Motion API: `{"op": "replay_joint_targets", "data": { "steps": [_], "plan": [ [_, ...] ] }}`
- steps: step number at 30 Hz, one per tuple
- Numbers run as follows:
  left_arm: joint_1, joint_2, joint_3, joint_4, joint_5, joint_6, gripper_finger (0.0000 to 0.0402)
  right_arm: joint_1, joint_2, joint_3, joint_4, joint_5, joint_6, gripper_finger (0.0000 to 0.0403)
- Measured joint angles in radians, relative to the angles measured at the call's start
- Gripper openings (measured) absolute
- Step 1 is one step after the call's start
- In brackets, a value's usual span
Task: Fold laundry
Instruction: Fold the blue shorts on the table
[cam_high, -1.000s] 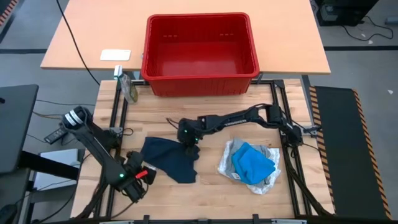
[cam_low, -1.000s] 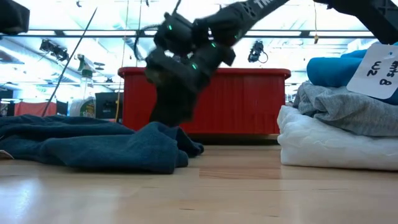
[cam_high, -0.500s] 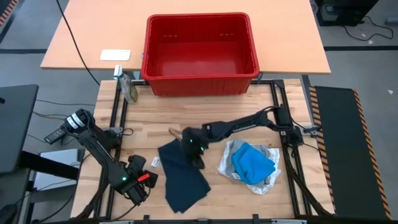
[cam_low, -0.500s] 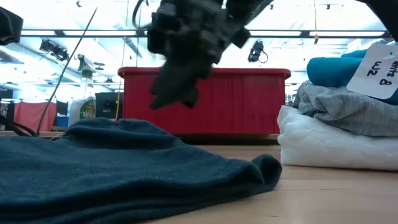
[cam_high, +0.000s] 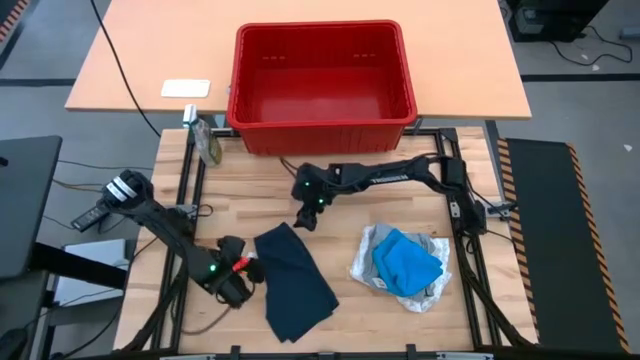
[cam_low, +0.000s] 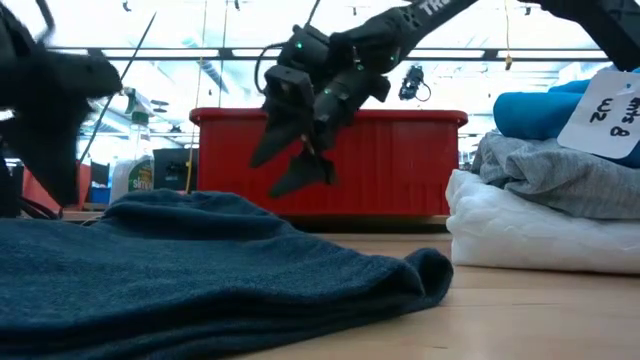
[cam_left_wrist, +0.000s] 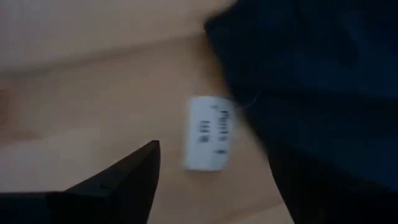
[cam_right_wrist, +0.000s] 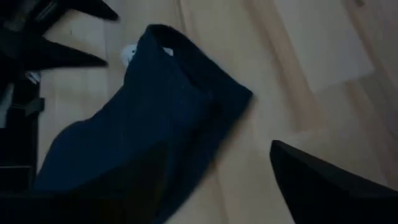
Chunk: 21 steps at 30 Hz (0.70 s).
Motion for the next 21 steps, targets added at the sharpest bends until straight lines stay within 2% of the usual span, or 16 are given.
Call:
{"op": "replay_joint_targets", "data": {
  "steps": [5,7,11,16,21],
  "plan": [
    [0.059,-0.068,-0.237,0.491,-0.015,0.058,0.0315,0.000,-0.001,-0.057,0.028,-0.038,0.025,0.0333],
    [0.080,-0.078,-0.282,0.582,-0.020,0.060,0.0315,0.017,-0.001,-0.077,0.061,-0.037,0.032,0.0335],
    [0.115,-0.082,-0.294,0.584,-0.014,0.058,0.0315,0.052,-0.001,-0.125,0.164,0.013,0.050,0.0327],
    [0.179,-0.079,-0.297,0.571,-0.031,0.174,0.0315,0.057,-0.001,-0.177,0.274,0.116,0.132,0.0319],
    [0.251,-0.075,-0.302,0.569,-0.070,0.271,0.0315,0.048,-0.001,-0.224,0.301,0.118,0.176,0.0318]
  ]
}}
